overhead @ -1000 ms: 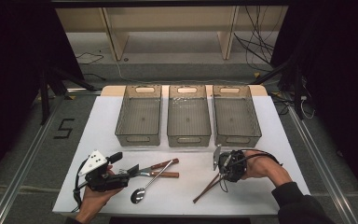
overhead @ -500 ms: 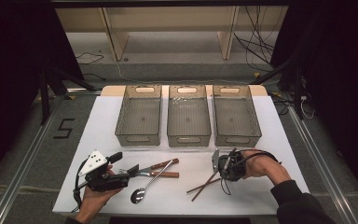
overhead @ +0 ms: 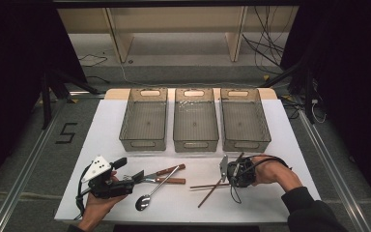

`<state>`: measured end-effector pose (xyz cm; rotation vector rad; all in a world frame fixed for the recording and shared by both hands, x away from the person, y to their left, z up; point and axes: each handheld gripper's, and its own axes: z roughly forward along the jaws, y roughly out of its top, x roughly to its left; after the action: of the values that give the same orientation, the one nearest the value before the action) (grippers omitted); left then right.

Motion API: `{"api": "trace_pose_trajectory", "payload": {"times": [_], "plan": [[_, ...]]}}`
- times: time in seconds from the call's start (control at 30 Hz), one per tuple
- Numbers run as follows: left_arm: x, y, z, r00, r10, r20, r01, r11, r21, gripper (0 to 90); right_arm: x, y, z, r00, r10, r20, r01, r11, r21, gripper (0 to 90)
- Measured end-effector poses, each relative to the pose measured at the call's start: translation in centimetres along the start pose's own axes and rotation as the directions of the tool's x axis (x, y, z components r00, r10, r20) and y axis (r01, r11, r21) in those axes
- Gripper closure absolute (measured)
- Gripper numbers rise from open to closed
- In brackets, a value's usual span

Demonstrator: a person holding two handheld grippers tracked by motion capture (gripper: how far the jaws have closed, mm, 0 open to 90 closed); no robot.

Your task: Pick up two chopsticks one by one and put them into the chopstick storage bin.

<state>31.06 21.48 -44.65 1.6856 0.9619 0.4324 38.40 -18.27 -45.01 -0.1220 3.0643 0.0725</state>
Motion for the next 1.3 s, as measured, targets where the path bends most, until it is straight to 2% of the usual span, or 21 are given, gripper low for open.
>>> {"api": "trace_pose_trajectory", "payload": {"times": [0.13,0.23,0.27,0.3,0.33,0.37,0.47,0.6,0.73,0.77,0.8,0.97,1.0,1.03,1.07,1.1,1.13,1.2,1.23,1.27,1.3], "plan": [[0.0,0.0,0.0,1.0,0.001,-0.001,-0.001,1.0,0.0,15.9,-0.1,-0.2,-0.8,0.9989,0.045,0.014,-0.044,0.998,-0.037,85.3],[0.0,0.0,0.0,1.0,0.001,-0.001,-0.001,1.0,0.0,15.9,-0.2,-0.3,-1.4,0.9947,0.098,0.032,-0.095,0.992,-0.077,85.3],[0.0,0.0,0.0,1.0,0.001,-0.001,-0.001,1.0,0.0,15.9,-0.2,-0.3,-1.4,0.9947,0.098,0.032,-0.095,0.992,-0.077,85.3],[0.0,0.0,0.0,1.0,0.001,-0.001,-0.001,1.0,-0.001,15.9,-0.3,-0.3,-1.9,0.9904,0.132,0.043,-0.127,0.987,-0.1,85.4],[0.0,0.0,0.0,1.0,0.002,-0.001,-0.002,1.0,-0.002,15.9,-0.3,-0.3,-1.9,0.9904,0.132,0.043,-0.127,0.987,-0.1,85.4],[0.0,0.0,0.0,1.0,0.002,-0.001,-0.002,1.0,-0.002,15.9,-0.3,-0.3,-2.4,0.9849,0.167,0.044,-0.16,0.978,-0.131,85.4],[0.0,0.0,0.0,1.0,0.002,-0.001,-0.002,1.0,0.0,15.9,-0.5,-0.2,-3.2,0.9765,0.209,0.051,-0.196,0.962,-0.191,85.4],[-0.1,0.0,0.1,1.0,0.002,-0.002,-0.002,1.0,-0.001,15.9,-0.7,-0.1,-3.9,0.9535,0.298,0.045,-0.276,0.924,-0.265,85.3],[0.0,0.0,0.0,1.0,0.002,-0.002,-0.002,1.0,-0.001,15.9,-1.1,0.0,-4.4,0.9244,0.38,0.035,-0.35,0.88,-0.321,85.3],[0.0,0.0,0.0,1.0,0.002,-0.002,-0.002,1.0,-0.001,15.9,-1.1,0.0,-4.4,0.9244,0.38,0.035,-0.35,0.88,-0.321,85.3],[0.0,0.0,0.0,1.0,0.002,-0.003,-0.002,1.0,-0.001,15.9,-1.2,0.1,-4.5,0.9032,0.429,0.021,-0.394,0.849,-0.353,85.3],[0.0,0.0,0.0,1.0,0.003,-0.005,-0.003,1.0,0.002,15.9,-1.5,0.4,-4.8,0.8638,0.504,0.001,-0.457,0.783,-0.422,85.2],[0.0,0.0,0.0,1.0,-0.001,-0.006,0.001,1.0,-0.001,15.9,-1.6,0.5,-4.8,0.8636,0.504,-0.001,-0.452,0.773,-0.445,85.3],[0.0,0.0,0.0,1.0,-0.001,-0.006,0.001,1.0,-0.001,15.9,-1.6,0.5,-4.8,0.8636,0.504,-0.001,-0.452,0.773,-0.445,85.3],[0.0,0.0,0.0,1.0,0.002,-0.007,-0.002,1.0,0.003,15.9,-1.6,0.7,-4.9,0.8515,0.524,-0.02,-0.473,0.751,-0.46,85.2],[0.0,0.0,0.0,1.0,0.001,-0.009,-0.001,1.0,0.002,15.9,-1.6,0.8,-4.9,0.8447,0.535,-0.026,-0.483,0.741,-0.466,85.2],[0.0,0.0,0.0,0.9999,0.001,-0.01,-0.001,1.0,0.005,15.9,-1.6,0.8,-4.9,0.8447,0.535,-0.026,-0.483,0.741,-0.466,85.2],[0.0,0.0,0.1,0.9999,-0.001,-0.012,0.001,1.0,0.007,15.9,-1.6,1.2,-4.9,0.8397,0.542,-0.037,-0.49,0.727,-0.481,85.2],[0.0,0.0,0.1,0.9999,-0.003,-0.014,0.003,1.0,0.005,15.9,-1.6,1.2,-4.9,0.8397,0.542,-0.037,-0.49,0.727,-0.481,85.2],[0.0,0.0,0.1,0.9999,-0.004,-0.015,0.004,1.0,0.006,15.8,-1.5,1.4,-4.9,0.8361,0.547,-0.042,-0.496,0.721,-0.483,85.2],[0.0,0.0,0.1,0.9998,-0.008,-0.018,0.008,1.0,0.006,15.9,-1.5,1.6,-4.9,0.8314,0.553,-0.056,-0.504,0.709,-0.493,85.2]]}}
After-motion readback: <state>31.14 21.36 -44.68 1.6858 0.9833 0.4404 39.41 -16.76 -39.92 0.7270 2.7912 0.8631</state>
